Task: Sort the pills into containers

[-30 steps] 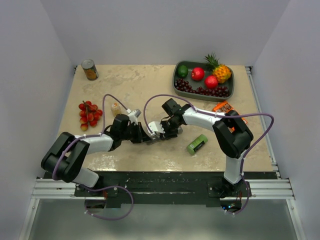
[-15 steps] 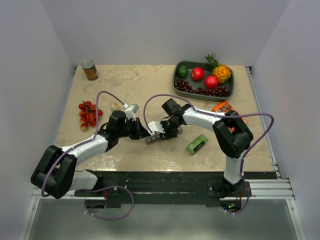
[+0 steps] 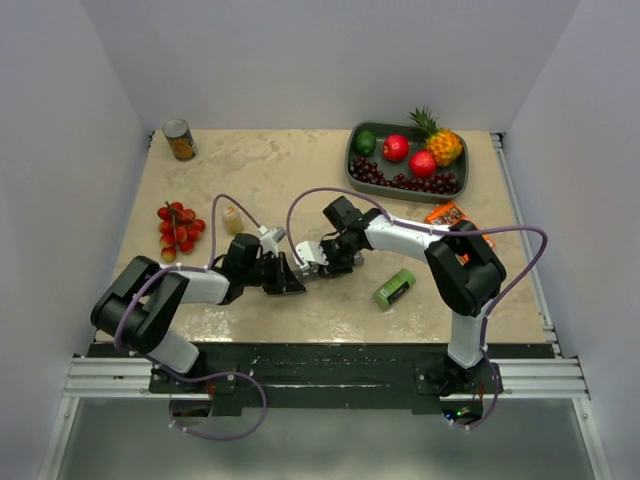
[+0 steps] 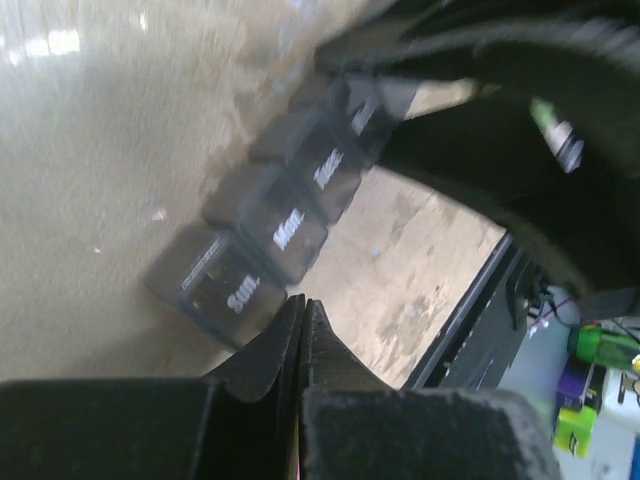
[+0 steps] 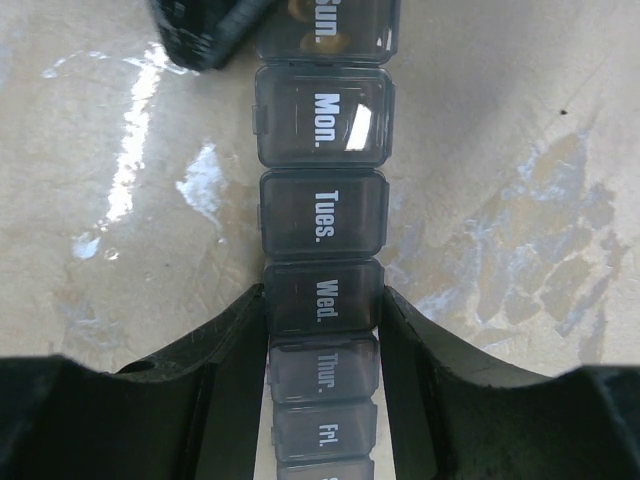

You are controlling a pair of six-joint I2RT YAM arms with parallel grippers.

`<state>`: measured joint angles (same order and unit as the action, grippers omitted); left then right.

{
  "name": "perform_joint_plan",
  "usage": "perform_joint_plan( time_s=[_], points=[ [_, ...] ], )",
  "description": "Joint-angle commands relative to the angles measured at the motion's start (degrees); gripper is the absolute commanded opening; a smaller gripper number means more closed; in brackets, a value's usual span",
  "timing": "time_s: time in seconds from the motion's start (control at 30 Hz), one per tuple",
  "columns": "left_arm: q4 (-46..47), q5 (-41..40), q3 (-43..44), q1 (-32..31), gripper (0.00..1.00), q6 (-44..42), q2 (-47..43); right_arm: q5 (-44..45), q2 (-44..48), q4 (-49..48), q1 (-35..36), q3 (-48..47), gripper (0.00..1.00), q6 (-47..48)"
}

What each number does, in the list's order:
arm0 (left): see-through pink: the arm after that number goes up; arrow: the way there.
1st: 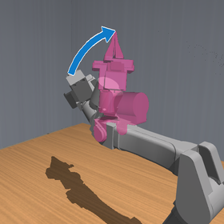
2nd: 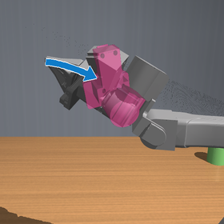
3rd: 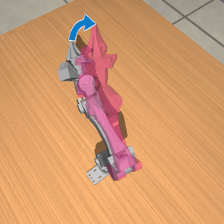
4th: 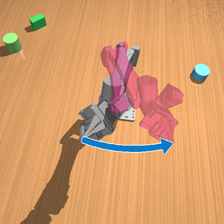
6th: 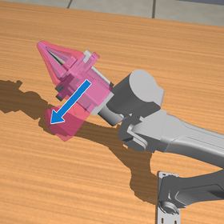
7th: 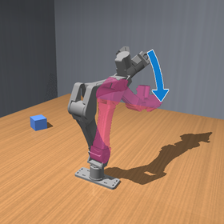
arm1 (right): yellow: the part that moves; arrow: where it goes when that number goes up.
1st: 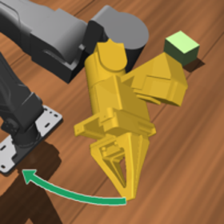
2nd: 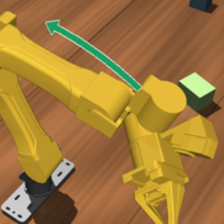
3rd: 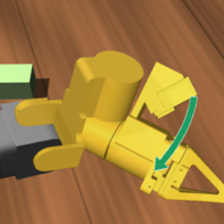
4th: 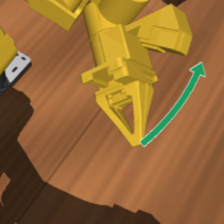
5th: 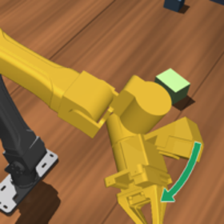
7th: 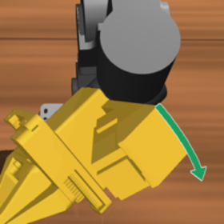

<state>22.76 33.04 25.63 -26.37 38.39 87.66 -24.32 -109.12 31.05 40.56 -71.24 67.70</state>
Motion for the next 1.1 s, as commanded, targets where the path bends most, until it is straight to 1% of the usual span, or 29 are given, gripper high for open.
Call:
perform_joint_plan(
  time_s=[0.0,0.17,0.23,0.27,0.3,0.33,0.37,0.4,0.43,0.47,0.5,0.53,0.57,0.63,0.67,0.73,0.77,0.83,0.87,0.9,0.93,0.97,1.0,1.03,1.07],
  points=[
    [-0.3,-3.0,-1.7,0.3,0.0,-2.0,0.8,2.8,-2.6,-0.1,0.4,0.9,0.32,0.2],
    [-10.5,-4.5,3.5,0.3,0.0,-3.9,-9.9,2.9,-2.6,-0.1,0.5,0.7,0.33,0.0],
    [-13.2,-5.3,5.8,0.4,0.0,-4.7,-14.7,2.8,-2.4,-0.2,0.4,0.6,0.34,-0.6],
    [-16.1,-6.0,6.4,0.4,0.0,-5.2,-16.3,2.7,-2.4,-0.2,0.4,0.5,0.35,-0.9],
    [-17.7,-6.8,7.1,0.4,0.0,-5.8,-17.8,2.6,-2.3,-0.2,0.5,0.2,0.41,-1.5],
    [-19.7,-9.3,8.4,0.7,0.02,-7.5,-20.6,2.6,-2.3,-0.3,0.4,0.1,0.46,-2.0],
    [-22.6,-10.8,8.9,1.0,0.05,-8.6,-22.0,2.8,-2.2,-0.3,0.3,-0.3,0.52,-3.7],
    [-25.6,-12.5,9.5,1.2,0.13,-10.7,-25.2,2.9,-2.1,-0.2,0.3,-0.8,0.64,-4.6],
    [-28.4,-15.6,9.8,1.9,0.16,-11.8,-26.8,2.9,-1.4,0.2,0.3,-1.1,0.69,-4.9],
    [-29.9,-17.0,10.0,2.4,0.24,-12.9,-28.5,3.0,-0.9,0.2,0.2,-1.2,0.74,-6.0],
    [-31.1,-18.2,10.8,3.1,0.29,-14.9,-31.7,3.1,-0.2,0.2,0.0,-1.5,0.82,-6.4],
    [-33.4,-20.0,11.2,4.3,0.35,-15.9,-33.4,3.2,0.5,0.7,-0.6,-1.9,0.85,-7.0],
    [-34.5,-20.6,11.8,4.9,0.47,-16.9,-35.1,3.1,2.1,1.0,-1.0,-2.1,0.88,-7.6],
    [-37.3,-22.9,14.0,6.0,0.58,-20.3,-39.5,3.0,4.0,2.7,-2.7,-3.1,0.92,-8.1],
    [-38.1,-23.6,14.8,6.1,0.7,-21.2,-40.7,2.9,6.6,3.3,-3.4,-3.2,0.93,-9.0],
    [-40.4,-23.7,17.5,6.2,0.76,-23.5,-43.2,2.7,9.7,5.3,-5.3,-3.8,0.97,-10.2],
    [-41.2,-23.5,18.5,6.2,0.77,-24.1,-43.7,2.4,11.3,6.3,-6.1,-4.1,0.99,-12.0],
    [-43.3,-22.1,21.4,6.3,0.78,-25.2,-45.1,0.2,17.2,8.7,-8.7,-5.1,0.99,-14.5],
    [-43.8,-21.7,22.3,6.2,0.79,-25.2,-45.6,-1.0,19.3,9.2,-9.8,-5.6,0.99,-18.1],
    [-44.2,-21.4,23.9,6.3,0.79,-24.9,-46.6,-1.8,24.2,9.6,-10.9,-6.4,0.99,-20.1],
    [-44.7,-21.0,24.6,6.2,0.79,-24.8,-47.3,-2.5,26.4,9.6,-13.3,-6.8,0.99,-22.3],
    [-44.8,-20.9,25.3,6.2,0.8,-24.5,-47.9,-3.5,29.3,9.0,-14.5,-7.1,0.99,-26.7],
    [-45.2,-20.9,26.8,6.3,0.81,-24.2,-49.2,-3.4,34.4,7.9,-15.9,-6.8,0.99,-29.7],
    [-45.4,-21.1,27.6,6.2,0.83,-24.1,-49.8,-2.3,37.7,2.2,-18.5,-5.9,0.99,-33.8],
    [-45.4,-21.5,28.2,6.3,0.9,-23.8,-50.4,5.1,40.5,-1.4,-19.0,-4.1,0.99,-45.0]
  ],
)
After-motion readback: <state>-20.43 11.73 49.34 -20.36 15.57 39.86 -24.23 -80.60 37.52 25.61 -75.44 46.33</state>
